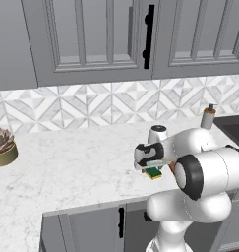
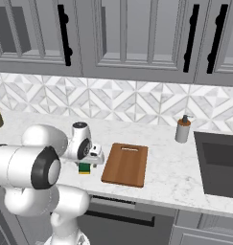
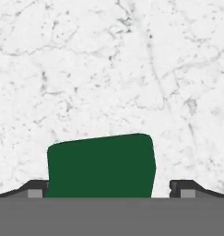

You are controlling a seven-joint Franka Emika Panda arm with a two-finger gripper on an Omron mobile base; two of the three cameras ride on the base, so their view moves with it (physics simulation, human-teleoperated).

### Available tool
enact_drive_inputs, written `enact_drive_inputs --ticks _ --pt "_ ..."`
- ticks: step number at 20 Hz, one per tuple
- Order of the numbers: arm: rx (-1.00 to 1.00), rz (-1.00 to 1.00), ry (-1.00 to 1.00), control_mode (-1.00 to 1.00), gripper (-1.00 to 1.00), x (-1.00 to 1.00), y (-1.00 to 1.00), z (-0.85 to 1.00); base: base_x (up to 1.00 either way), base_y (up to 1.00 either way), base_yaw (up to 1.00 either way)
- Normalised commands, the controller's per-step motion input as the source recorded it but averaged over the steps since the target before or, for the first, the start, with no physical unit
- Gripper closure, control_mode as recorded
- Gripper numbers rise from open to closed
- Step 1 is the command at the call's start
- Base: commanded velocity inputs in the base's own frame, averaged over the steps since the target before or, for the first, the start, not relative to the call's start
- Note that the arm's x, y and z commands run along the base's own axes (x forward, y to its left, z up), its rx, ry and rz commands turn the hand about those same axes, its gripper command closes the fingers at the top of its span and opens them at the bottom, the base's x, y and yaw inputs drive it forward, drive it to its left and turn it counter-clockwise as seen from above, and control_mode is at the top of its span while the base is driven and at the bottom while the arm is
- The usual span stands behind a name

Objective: Pick up the sponge from the counter and clean the cutting board by briefly scrubbing or pressing down on the cutting board. Once finished, release the sponge.

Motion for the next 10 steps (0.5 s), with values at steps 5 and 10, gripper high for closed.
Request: enact_drive_inputs --ticks 5,10 --pt "0.03 0.0 0.01 -1.0 1.0 0.01 0.08 -0.38 0.0 0.0 0.0" --pt "0.04 0.0 0.0 -1.0 1.0 0.0 0.0 -0.01 0.0 0.0 0.0"
